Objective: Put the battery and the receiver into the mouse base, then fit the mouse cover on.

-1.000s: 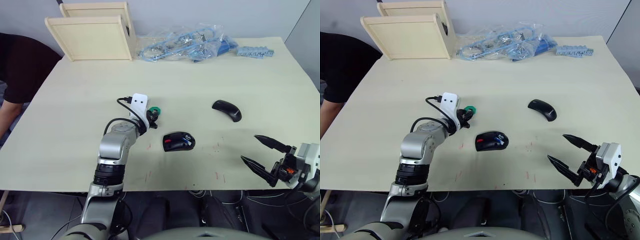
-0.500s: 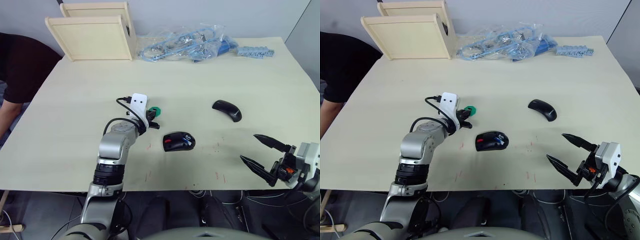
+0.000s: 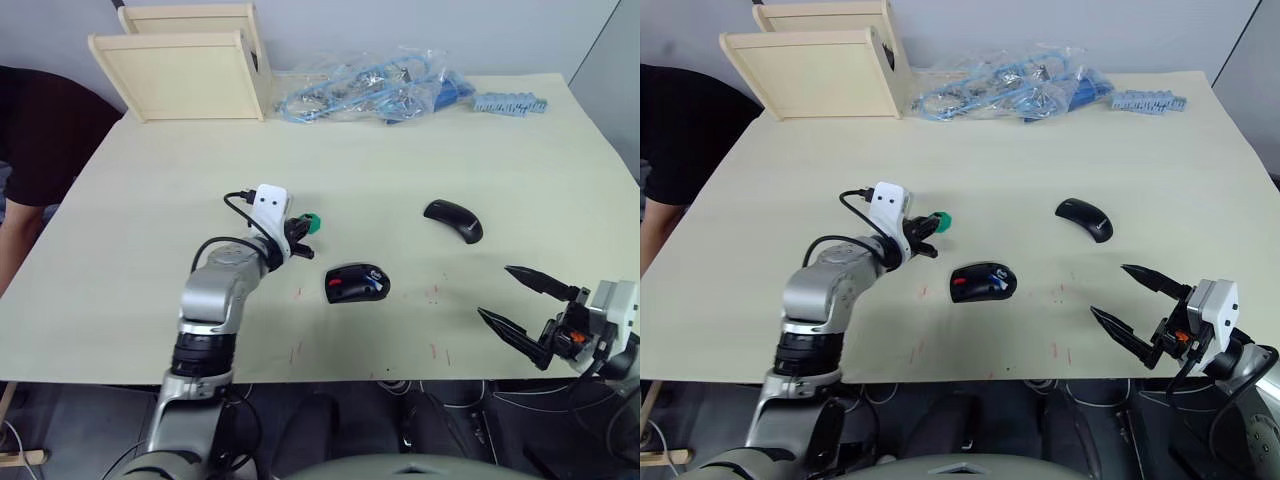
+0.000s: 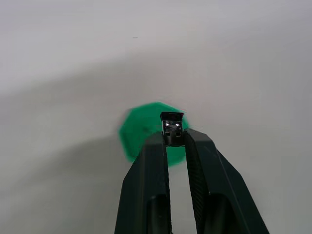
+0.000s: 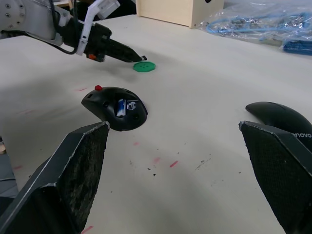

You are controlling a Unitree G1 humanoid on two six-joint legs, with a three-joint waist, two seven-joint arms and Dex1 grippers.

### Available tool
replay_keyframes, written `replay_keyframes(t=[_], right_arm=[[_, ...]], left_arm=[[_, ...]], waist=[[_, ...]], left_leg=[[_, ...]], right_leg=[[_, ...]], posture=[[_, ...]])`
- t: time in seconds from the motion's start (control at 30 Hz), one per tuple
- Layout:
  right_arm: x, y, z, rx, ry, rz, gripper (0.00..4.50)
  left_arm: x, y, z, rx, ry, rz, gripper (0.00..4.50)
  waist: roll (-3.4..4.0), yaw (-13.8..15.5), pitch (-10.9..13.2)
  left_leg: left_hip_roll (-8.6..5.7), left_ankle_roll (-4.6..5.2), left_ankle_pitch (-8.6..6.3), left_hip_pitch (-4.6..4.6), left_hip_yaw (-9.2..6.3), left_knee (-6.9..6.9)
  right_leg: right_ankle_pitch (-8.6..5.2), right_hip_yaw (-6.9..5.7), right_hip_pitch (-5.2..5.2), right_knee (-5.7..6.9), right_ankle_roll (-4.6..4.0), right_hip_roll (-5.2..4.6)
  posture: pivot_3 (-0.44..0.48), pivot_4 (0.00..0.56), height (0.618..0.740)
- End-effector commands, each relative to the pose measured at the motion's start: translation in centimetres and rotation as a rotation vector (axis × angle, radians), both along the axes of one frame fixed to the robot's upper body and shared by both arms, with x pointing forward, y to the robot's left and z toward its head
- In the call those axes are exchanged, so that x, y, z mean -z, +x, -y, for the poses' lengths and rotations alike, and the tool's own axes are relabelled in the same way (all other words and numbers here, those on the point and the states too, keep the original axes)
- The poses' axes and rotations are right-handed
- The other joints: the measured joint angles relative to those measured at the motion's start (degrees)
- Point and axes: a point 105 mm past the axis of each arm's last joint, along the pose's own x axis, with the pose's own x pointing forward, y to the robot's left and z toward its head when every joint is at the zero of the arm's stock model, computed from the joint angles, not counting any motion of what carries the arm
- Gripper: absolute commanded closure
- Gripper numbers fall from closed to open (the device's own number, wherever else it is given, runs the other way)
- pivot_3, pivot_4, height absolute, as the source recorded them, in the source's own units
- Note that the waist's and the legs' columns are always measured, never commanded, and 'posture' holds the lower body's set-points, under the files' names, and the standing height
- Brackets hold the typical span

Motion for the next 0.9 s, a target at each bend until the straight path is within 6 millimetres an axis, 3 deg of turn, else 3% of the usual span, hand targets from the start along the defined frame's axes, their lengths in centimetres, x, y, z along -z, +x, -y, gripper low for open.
replay_keyframes(t=[0.03,0.17,0.27,0.47,0.57,0.77,0.9], right_arm=[[-1.6,-0.3,-0.9,-0.034,0.009,0.056,0.0],[-1.7,-0.1,-1.7,-0.044,0.009,0.044,0.0],[-1.8,0.0,-2.2,-0.052,0.011,0.037,0.0],[-2.7,0.6,-3.7,-0.064,0.02,0.007,0.0],[-3.5,1.2,-4.7,-0.065,0.007,-0.029,0.0],[-5.3,2.4,-7.2,-0.169,0.097,-0.265,0.0],[-5.2,4.6,-8.5,-0.141,0.065,-0.381,0.0]], left_arm=[[-2.8,-1.4,0.9,0.19,0.012,0.093,4.39],[-3.8,-2.3,-0.3,0.321,0.076,0.103,4.39],[-5.1,-3.2,-0.3,0.46,0.078,0.181,4.39],[-6.0,-5.2,-0.3,0.701,0.091,0.13,4.39],[-6.6,-5.6,0.3,0.81,0.132,0.156,4.39],[-7.1,-5.5,1.9,0.951,0.212,0.193,4.39],[-7.5,-5.3,3.0,1.024,0.266,0.233,4.39]], waist=[[0.01,0.11,0.0],[-0.04,0.09,0.04],[-0.01,0.09,0.05],[0.0,0.04,0.07],[-0.02,0.09,0.09],[-0.11,0.01,0.16],[-0.19,-0.12,0.29]], left_leg=[[0.0,0.0,0.0,0.0,-0.01,0.0],[-0.01,0.01,0.0,-0.02,-0.01,0.01],[0.01,0.01,0.0,-0.01,0.01,-0.02],[0.02,0.01,0.0,-0.02,0.02,0.0],[0.01,0.01,0.0,-0.03,0.02,0.0],[0.02,0.02,0.0,-0.06,-0.02,0.01],[0.05,0.03,0.0,-0.11,-0.02,-0.02]], right_leg=[[0.0,-0.02,0.0,0.0,0.0,0.0],[0.0,-0.04,0.01,-0.03,0.0,0.0],[-0.01,-0.03,0.0,-0.03,-0.01,0.0],[-0.01,-0.03,0.0,-0.02,-0.01,0.0],[-0.01,-0.05,0.0,-0.03,0.0,0.0],[-0.01,-0.09,0.01,-0.05,-0.02,0.01],[-0.04,-0.12,-0.04,-0.07,-0.07,0.04]], posture=[[0.0,0.15,0.74],[0.0,0.15,0.74],[0.0,0.15,0.74],[0.0,0.15,0.74],[0.0,0.15,0.74],[0.0,0.15,0.74],[0.0,0.15,0.74]])
